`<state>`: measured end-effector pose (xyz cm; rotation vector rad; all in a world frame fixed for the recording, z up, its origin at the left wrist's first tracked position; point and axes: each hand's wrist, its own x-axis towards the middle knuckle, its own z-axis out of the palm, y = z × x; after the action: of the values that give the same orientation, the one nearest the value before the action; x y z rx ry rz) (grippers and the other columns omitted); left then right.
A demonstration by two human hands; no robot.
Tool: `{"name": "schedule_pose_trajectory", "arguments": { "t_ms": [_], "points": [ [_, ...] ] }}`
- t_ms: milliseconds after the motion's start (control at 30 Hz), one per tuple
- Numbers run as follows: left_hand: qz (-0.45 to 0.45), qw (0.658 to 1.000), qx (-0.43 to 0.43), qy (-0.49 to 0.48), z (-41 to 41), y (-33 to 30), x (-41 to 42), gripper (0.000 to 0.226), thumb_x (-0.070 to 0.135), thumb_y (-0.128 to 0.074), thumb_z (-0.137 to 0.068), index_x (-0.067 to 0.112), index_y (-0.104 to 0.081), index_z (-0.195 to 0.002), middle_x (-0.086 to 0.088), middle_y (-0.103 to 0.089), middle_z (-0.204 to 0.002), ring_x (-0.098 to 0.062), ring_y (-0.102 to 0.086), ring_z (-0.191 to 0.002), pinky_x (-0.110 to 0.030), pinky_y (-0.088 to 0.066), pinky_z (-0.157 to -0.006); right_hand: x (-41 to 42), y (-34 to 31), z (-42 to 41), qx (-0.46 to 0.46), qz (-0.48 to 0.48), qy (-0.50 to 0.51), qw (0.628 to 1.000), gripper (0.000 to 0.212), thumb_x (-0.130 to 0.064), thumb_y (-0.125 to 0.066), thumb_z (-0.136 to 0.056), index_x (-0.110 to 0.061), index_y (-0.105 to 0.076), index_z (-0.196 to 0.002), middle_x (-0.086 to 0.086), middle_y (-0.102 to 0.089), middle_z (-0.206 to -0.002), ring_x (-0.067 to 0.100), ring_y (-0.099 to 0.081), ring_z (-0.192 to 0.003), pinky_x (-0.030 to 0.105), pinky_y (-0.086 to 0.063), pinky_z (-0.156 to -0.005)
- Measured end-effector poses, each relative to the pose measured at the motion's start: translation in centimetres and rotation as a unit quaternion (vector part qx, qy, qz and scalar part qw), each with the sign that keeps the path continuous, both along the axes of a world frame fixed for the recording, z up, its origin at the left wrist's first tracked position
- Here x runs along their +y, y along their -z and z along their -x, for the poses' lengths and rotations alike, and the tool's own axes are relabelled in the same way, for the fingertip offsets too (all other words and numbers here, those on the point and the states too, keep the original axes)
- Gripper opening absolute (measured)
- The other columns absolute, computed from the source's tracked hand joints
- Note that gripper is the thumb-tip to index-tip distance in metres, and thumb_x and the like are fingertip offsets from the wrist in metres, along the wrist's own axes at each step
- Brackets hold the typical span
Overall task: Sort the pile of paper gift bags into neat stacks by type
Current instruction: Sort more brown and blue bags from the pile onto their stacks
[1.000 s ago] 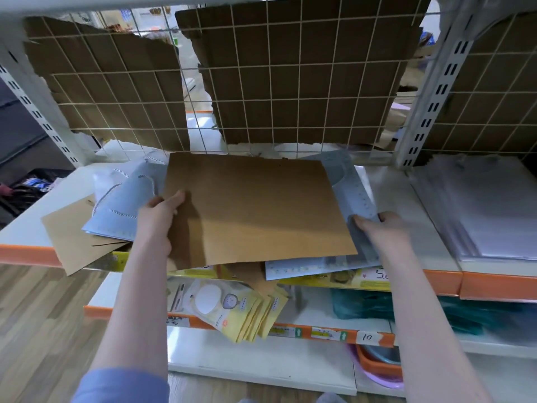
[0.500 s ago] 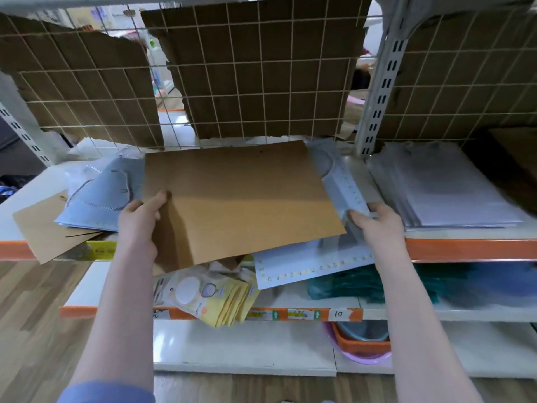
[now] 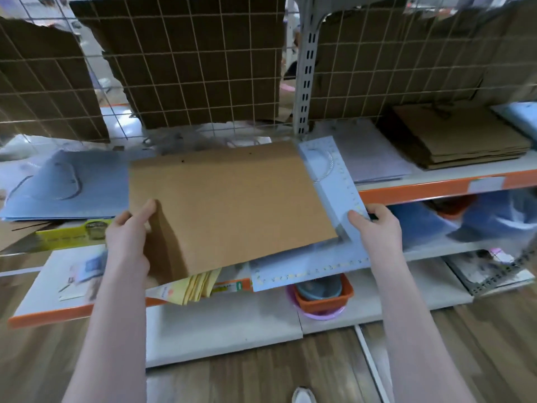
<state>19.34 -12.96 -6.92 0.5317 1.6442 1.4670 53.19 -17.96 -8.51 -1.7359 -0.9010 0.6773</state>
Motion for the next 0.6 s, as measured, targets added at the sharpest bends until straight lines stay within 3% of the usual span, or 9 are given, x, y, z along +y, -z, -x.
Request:
{"name": "schedule_pose_trajectory", "arguments": {
  "t_ms": [67,167,333,400,433,500,600],
  "points": [
    [0.0,1.0,0.0,0.021,-2.3,-0.8,-0.7,0.066,0.039,-0.075,-0.075,0.015,-0.05,-0.131,-0.016,-0.056,-0.127,-0.033,-0.054,-0.115,-0.048,-0.043,-0.099,-1.2,-0.4,-2.0,0.001,-0.013,0.006,1.0,0.01,-0.022,-0.059,-0.083,-0.019,-0.057,-0.093,-0.009,-0.056,-0.075,0.013,-0.049,-0.067,0.029,-0.036,-0.059],
    [-0.006,0.999,0.01,0.049,-6.6,-1.8,-1.4,0.022,0.035,-0.071,-0.08,0.019,-0.061,-0.091,-0.009,-0.06,-0.096,-0.029,-0.057,-0.095,-0.045,-0.045,-0.096,-2.3,-0.6,-5.8,0.002,-0.027,0.016,1.0,0.007,-0.021,-0.059,-0.082,-0.016,-0.057,-0.088,-0.008,-0.052,-0.07,0.011,-0.046,-0.065,0.03,-0.035,-0.058],
    [-0.032,0.997,0.016,0.07,-16.3,-1.8,-1.4,0.023,0.035,-0.071,-0.079,0.019,-0.055,-0.077,-0.011,-0.058,-0.089,-0.026,-0.055,-0.088,-0.037,-0.044,-0.08,-3.8,-0.4,-15.5,0.013,-0.043,0.028,0.999,0.008,-0.021,-0.06,-0.081,-0.014,-0.057,-0.084,-0.003,-0.054,-0.072,0.015,-0.046,-0.067,0.03,-0.035,-0.062],
    [-0.044,0.996,0.013,0.071,-21.4,-1.4,-1.4,0.028,0.037,-0.073,-0.075,0.015,-0.062,-0.089,-0.011,-0.063,-0.093,-0.029,-0.059,-0.088,-0.036,-0.047,-0.082,-4.5,-0.7,-20.5,0.011,-0.048,0.03,0.998,0.006,-0.019,-0.06,-0.081,-0.015,-0.058,-0.086,-0.001,-0.056,-0.075,0.016,-0.047,-0.069,0.03,-0.035,-0.062],
    [-0.045,0.996,0.011,0.071,-23.9,-1.3,-1.5,0.045,0.04,-0.074,-0.071,0.013,-0.063,-0.105,-0.014,-0.065,-0.106,-0.031,-0.06,-0.096,-0.039,-0.048,-0.089,-4.8,-0.8,-23.0,0.011,-0.047,0.032,0.998,0.005,-0.02,-0.059,-0.081,-0.018,-0.058,-0.085,0.0,-0.058,-0.079,0.017,-0.049,-0.072,0.031,-0.037,-0.064],
    [-0.049,0.995,0.006,0.081,-29.7,-0.9,-1.7,0.067,0.041,-0.074,-0.071,0.008,-0.055,-0.126,-0.018,-0.059,-0.124,-0.031,-0.056,-0.109,-0.042,-0.042,-0.098,-5.8,-1.0,-28.7,0.008,-0.044,0.045,0.998,0.005,-0.023,-0.06,-0.08,-0.024,-0.057,-0.084,-0.002,-0.061,-0.084,0.018,-0.054,-0.079,0.034,-0.04,-0.068],
    [-0.048,0.995,-0.005,0.09,-37.1,-0.6,-1.8,0.07,0.037,-0.071,-0.079,0.006,-0.044,-0.136,-0.017,-0.052,-0.133,-0.03,-0.049,-0.121,-0.043,-0.034,-0.106,-7.0,-1.1,-35.6,0.01,-0.029,0.064,0.997,0.012,-0.025,-0.06,-0.08,-0.024,-0.057,-0.092,-0.009,-0.06,-0.082,0.019,-0.056,-0.084,0.036,-0.041,-0.073]
  ]
}}
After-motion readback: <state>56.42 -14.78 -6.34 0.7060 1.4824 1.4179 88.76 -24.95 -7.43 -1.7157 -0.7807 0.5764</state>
